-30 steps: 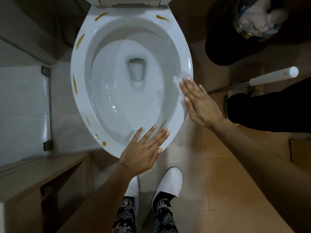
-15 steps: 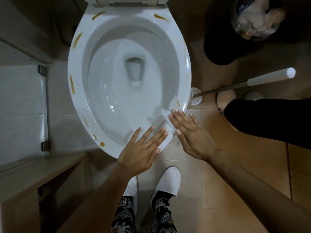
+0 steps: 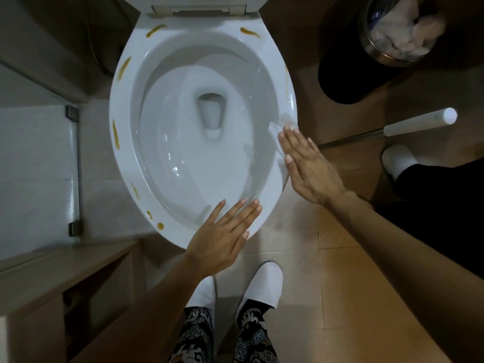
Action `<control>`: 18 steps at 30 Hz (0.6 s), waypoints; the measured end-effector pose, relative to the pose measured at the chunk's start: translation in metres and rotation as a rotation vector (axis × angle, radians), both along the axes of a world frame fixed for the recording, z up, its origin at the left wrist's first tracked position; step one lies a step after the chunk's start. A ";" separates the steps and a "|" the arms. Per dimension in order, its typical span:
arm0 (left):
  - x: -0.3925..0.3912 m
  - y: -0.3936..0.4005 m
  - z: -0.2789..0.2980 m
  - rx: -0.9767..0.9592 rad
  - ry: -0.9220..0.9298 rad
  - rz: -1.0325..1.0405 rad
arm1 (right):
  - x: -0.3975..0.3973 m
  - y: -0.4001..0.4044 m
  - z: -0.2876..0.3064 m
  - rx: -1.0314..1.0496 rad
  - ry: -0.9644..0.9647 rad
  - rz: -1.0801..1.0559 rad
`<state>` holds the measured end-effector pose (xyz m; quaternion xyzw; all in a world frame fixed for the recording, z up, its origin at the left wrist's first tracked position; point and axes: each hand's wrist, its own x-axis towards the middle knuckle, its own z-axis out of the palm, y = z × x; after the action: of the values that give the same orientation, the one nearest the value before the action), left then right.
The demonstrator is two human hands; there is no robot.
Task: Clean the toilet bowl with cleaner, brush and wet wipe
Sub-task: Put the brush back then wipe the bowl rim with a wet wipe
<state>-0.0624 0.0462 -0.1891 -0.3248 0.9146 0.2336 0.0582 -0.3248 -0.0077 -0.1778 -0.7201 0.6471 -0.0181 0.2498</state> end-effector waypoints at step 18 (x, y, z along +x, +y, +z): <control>-0.022 -0.008 -0.007 -0.019 0.054 0.054 | -0.008 -0.043 0.000 -0.014 0.020 -0.018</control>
<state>-0.0845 0.0384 -0.1965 -0.3436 0.9089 0.2350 0.0241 -0.3325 -0.0509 -0.1781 -0.7161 0.6559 -0.0175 0.2382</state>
